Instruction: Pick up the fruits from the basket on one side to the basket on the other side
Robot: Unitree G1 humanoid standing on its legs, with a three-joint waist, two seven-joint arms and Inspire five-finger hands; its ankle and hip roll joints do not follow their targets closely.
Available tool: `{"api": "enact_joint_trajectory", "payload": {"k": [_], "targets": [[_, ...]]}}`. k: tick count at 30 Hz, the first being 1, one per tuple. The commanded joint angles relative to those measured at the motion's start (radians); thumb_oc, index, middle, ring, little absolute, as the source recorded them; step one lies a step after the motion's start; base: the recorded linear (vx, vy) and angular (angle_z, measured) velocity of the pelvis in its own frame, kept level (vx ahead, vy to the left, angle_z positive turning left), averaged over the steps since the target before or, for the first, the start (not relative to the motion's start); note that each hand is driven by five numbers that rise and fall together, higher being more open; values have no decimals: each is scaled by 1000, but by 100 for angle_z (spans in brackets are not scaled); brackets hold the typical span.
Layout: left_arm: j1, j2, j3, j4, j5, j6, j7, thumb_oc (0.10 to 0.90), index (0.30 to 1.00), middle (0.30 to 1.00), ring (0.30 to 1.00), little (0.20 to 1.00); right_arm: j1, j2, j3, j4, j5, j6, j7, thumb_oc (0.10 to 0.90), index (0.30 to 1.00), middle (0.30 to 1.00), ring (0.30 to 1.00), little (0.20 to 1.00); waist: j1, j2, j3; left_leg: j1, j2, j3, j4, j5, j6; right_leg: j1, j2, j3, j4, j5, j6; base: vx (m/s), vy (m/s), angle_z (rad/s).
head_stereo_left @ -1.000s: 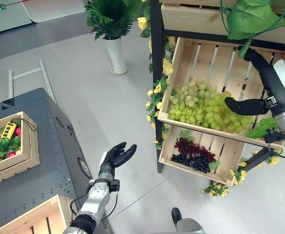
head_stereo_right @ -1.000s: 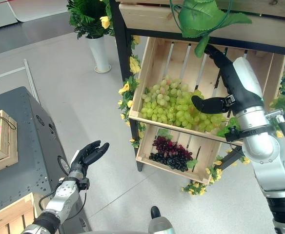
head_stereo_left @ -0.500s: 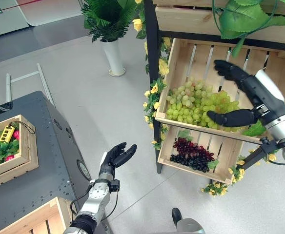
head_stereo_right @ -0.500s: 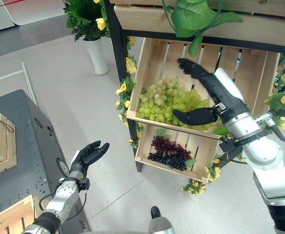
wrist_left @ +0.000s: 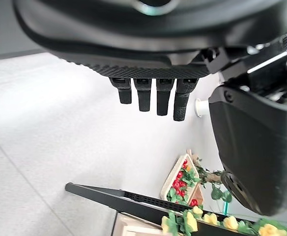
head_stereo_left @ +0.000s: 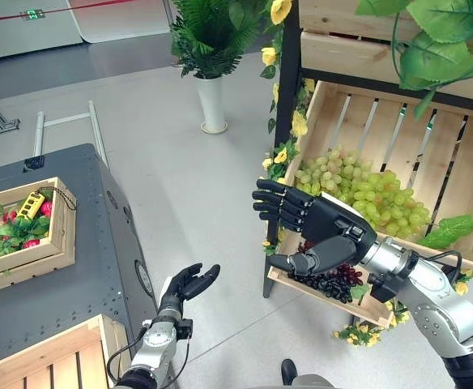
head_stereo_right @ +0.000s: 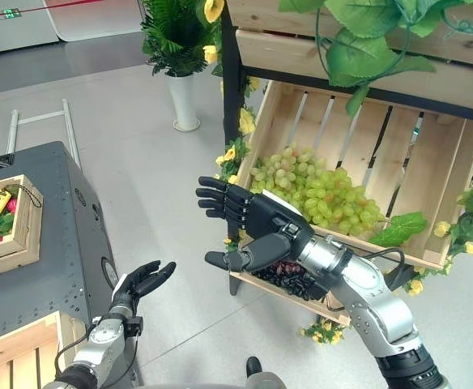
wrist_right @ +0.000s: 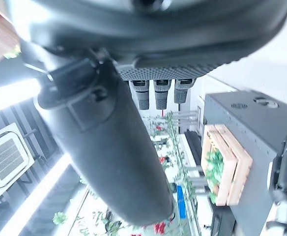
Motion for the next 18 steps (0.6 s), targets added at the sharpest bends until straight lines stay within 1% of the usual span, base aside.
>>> {"api": "enact_joint_trajectory", "payload": {"k": [1,4,5,8,10,11,13,15,17,18], "targets": [[-113,38,36,17,31,-88,21,800,900,900,900,900,-59,32,-28,-32,117,-34,109,800,900,900,900,900,14,-1,-18,-12,-36,-10,36,-124,41,77,9,-24,37,-147,9,0,0,0],[-111,36,29,22,32,-87,26,800,900,900,900,900,-50,51,8,-23,155,10,123,800,900,900,900,900,21,-4,-15,-14,-36,-16,38,-122,41,79,7,-30,38,-147,9,-2,-8,1],[-111,33,25,25,30,-91,31,800,900,900,900,900,-48,73,34,-7,159,27,120,800,900,900,900,900,25,-4,-14,-13,-36,-20,37,-121,41,81,6,-34,37,-147,9,-4,-20,11],[-112,29,20,24,20,-98,41,800,900,900,900,900,-40,99,68,7,160,25,95,800,900,900,900,900,29,-4,-12,-15,-36,-24,36,-119,40,81,5,-38,35,-145,9,-4,-15,14],[-100,18,15,15,-5,-126,78,800,900,900,900,900,-12,139,105,40,179,-13,55,800,900,900,900,900,37,-3,-9,-13,-37,-32,33,-116,42,86,4,-44,31,-144,8,15,-29,8],[-93,7,17,9,-15,-139,98,800,900,900,900,900,5,171,124,66,170,-46,39,800,900,900,900,900,42,-2,-8,-14,-37,-37,34,-116,42,88,3,-48,29,-144,8,17,-34,4],[-86,-2,17,3,-16,-143,109,800,900,900,900,900,15,193,140,87,163,-71,22,800,900,900,900,900,46,-3,-8,-16,-37,-40,34,-115,42,88,2,-51,28,-144,7,-1,-33,2],[-61,-33,-1,-15,-17,-142,132,800,900,900,900,900,36,247,201,154,128,-150,-41,800,900,900,900,900,58,-3,-3,-23,-39,-51,35,-113,43,86,2,-58,26,-142,5,-35,-56,1],[-49,-51,-18,-16,-13,-137,144,800,900,900,900,900,42,271,241,203,74,-190,-67,800,900,900,900,900,64,-3,4,-27,-40,-57,36,-113,45,84,1,-63,26,-143,4,-45,-48,9],[-39,-61,-33,-16,-11,-136,154,800,900,900,900,900,41,277,269,247,16,-222,-81,800,900,900,900,900,69,-4,10,-28,-41,-60,34,-112,45,85,0,-70,24,-143,4,-43,-53,16]]}}
